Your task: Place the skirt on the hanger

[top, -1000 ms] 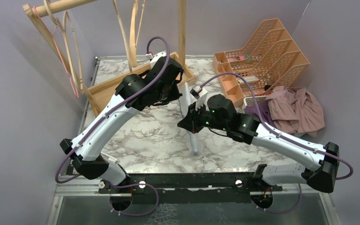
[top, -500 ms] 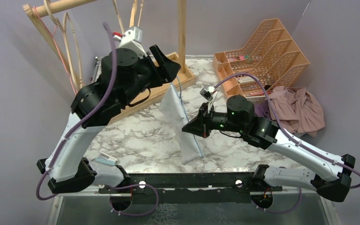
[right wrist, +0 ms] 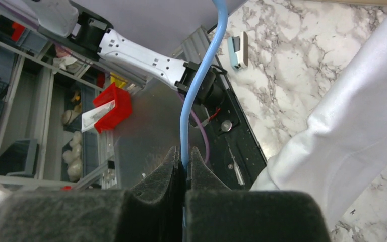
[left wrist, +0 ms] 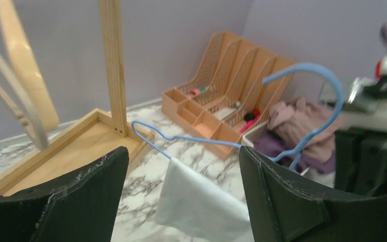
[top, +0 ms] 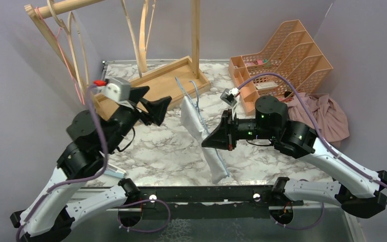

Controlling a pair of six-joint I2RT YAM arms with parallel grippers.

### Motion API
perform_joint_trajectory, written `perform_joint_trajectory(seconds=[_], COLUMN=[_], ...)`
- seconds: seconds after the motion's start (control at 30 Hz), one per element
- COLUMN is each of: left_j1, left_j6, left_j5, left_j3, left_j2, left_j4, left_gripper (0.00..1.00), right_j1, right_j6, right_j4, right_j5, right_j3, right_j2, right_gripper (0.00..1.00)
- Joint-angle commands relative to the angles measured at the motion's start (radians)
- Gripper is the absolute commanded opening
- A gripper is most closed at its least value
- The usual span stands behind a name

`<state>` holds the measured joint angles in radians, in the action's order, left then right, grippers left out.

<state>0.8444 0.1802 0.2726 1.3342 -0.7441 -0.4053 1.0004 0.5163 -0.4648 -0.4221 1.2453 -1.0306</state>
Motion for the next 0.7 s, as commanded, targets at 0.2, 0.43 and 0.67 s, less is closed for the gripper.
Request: perform_joint_trajectory(seconds=[0.2, 0.43, 0.67], left_j1=[0.000, 0.000, -0.001], left_j6=[-0.440, -0.580, -0.587], left_j5=[-0.421, -0.462, -0.647], left_j3=[-0.220, -0.246, -0.272], left_j2=[-0.048, -0.072, -0.101], left_j4=[0.103, 0.134, 0.153], left_gripper=[0.77, 0.67, 0.49], right_j1=[0.003, 0.003, 0.003], right_j6=[-0.071, -0.085, -0.126], right_j4=[-0.183, -0.201, -0.294], right_j5=[-0.110, -0.138, -0.157], right_j3=[0.101, 0.113, 0.193], right_j2=[-0.020, -0.025, -0.058], right_gripper=[0.01, 0.01, 0.01])
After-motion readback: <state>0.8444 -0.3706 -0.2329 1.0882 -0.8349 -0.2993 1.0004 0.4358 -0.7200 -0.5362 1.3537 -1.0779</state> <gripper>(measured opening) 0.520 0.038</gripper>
